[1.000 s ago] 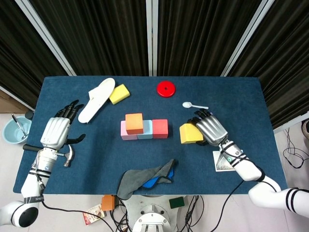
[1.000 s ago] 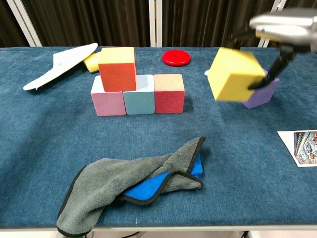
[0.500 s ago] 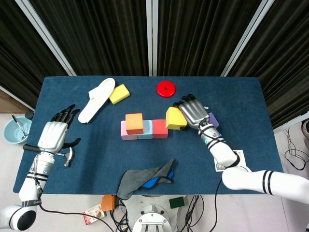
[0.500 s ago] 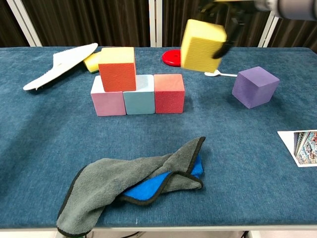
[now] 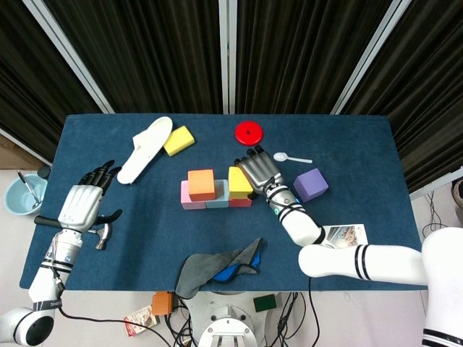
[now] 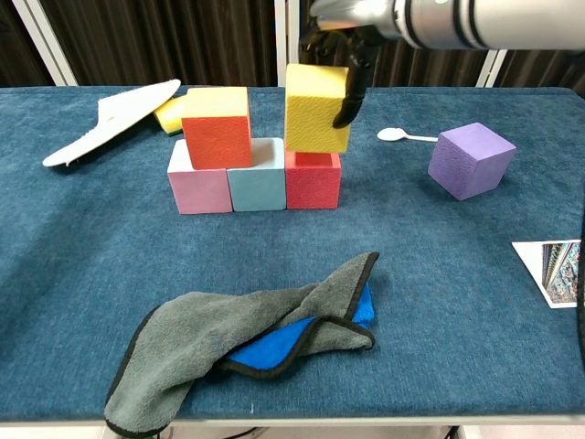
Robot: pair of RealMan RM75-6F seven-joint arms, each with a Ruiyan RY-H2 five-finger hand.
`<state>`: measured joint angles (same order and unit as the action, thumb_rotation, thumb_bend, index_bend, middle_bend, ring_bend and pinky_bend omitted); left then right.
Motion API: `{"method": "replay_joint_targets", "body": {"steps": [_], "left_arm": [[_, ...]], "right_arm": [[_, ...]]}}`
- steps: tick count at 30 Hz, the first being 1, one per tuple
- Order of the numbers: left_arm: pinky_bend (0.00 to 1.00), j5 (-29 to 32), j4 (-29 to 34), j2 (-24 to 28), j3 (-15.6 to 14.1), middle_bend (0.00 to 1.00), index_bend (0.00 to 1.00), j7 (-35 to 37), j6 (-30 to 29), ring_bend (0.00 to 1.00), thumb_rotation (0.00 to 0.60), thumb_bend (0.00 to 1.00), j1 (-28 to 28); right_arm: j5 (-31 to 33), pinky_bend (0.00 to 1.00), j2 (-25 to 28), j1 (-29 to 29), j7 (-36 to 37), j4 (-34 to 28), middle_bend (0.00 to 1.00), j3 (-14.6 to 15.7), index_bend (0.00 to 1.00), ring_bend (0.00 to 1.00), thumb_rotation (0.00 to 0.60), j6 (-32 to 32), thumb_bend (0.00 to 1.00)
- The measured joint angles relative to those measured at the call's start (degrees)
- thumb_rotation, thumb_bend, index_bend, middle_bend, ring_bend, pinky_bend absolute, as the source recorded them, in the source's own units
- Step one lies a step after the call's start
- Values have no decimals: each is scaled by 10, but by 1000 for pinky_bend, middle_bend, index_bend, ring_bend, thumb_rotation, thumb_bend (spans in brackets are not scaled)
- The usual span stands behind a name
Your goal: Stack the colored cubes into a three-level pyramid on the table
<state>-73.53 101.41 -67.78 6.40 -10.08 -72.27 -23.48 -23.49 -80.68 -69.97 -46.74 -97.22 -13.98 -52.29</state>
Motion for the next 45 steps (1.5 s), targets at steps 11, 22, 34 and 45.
{"method": "replay_joint_targets", "body": {"steps": [11, 22, 34, 45], "left_arm": [[179, -8, -12, -3, 1, 40, 113, 20, 3, 94, 598, 172, 4], [178, -11, -18, -3, 3, 40, 113, 31, 7, 94, 600, 172, 8], [179, -13, -24, -5, 2, 40, 113, 42, 11, 94, 597, 172, 11], [180, -14, -32, -7, 3, 40, 113, 49, 16, 94, 597, 173, 12]], "right_arm": [[55, 162, -27, -40, -15, 21, 428, 8, 499, 170, 600, -15, 173], [86, 160, -43, -78, -36, 37, 421, 13, 500, 170, 600, -14, 173], [99, 155, -58, -102, -45, 56, 420, 22, 497, 170, 600, -11, 173], [111, 147, -68, -116, -47, 68, 412, 23, 489, 163, 600, -12, 173]]}}
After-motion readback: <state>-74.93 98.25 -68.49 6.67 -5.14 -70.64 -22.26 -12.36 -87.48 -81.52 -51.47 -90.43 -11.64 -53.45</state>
